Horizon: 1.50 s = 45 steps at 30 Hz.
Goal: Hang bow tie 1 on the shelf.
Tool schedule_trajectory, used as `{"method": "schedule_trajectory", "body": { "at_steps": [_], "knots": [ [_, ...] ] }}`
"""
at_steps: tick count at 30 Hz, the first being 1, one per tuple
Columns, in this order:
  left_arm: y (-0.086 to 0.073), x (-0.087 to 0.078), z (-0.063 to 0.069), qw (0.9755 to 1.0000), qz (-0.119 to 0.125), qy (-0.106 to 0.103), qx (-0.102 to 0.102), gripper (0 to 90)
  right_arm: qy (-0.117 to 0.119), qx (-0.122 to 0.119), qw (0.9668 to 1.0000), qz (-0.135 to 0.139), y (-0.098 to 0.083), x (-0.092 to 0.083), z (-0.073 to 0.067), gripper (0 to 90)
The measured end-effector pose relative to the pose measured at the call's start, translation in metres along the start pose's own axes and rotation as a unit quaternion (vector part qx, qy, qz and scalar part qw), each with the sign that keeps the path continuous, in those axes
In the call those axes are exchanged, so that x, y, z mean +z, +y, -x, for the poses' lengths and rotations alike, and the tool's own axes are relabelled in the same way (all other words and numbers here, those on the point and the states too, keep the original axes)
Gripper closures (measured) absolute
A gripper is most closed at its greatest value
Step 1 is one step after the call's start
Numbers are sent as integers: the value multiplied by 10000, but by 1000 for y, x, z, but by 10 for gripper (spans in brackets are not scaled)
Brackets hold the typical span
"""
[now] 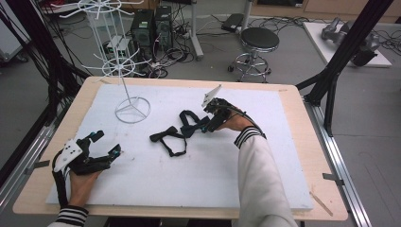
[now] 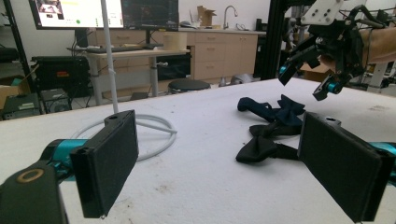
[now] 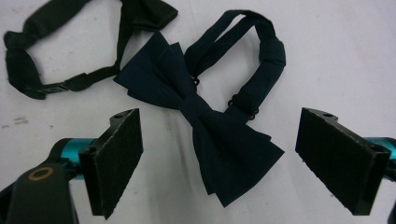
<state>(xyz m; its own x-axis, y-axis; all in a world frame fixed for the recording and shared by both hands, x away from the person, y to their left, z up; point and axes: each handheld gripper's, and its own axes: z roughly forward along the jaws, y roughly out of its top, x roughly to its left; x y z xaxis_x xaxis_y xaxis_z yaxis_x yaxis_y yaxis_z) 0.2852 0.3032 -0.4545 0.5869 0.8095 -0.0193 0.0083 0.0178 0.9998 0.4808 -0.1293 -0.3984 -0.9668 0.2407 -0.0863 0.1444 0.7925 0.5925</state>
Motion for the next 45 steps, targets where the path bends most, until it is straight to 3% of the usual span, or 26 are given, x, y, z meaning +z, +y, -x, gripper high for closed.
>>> {"method": "schedule_trajectory", "body": {
  "at_steps": [10,15,25,30,35,45],
  "knots": [
    [0,0,0,10000,2,-2,4,128,7,-145,9996,-224,0,11,2,165],
    [0,0,0,10000,1,-3,4,128,17,-228,9986,-486,-3,16,2,198],
    [0,0,0,10000,10,-3,2,128,-41,-133,9978,-647,-6,21,3,269],
    [0,0,0,10000,22,2,-3,129,-132,-177,9971,-725,-6,22,4,342],
    [0,0,0,10000,16,6,-7,128,-90,-71,9973,-725,-7,22,5,420],
    [0,0,0,10000,18,7,-10,129,136,110,9973,-716,-8,22,6,577]
  ]
}}
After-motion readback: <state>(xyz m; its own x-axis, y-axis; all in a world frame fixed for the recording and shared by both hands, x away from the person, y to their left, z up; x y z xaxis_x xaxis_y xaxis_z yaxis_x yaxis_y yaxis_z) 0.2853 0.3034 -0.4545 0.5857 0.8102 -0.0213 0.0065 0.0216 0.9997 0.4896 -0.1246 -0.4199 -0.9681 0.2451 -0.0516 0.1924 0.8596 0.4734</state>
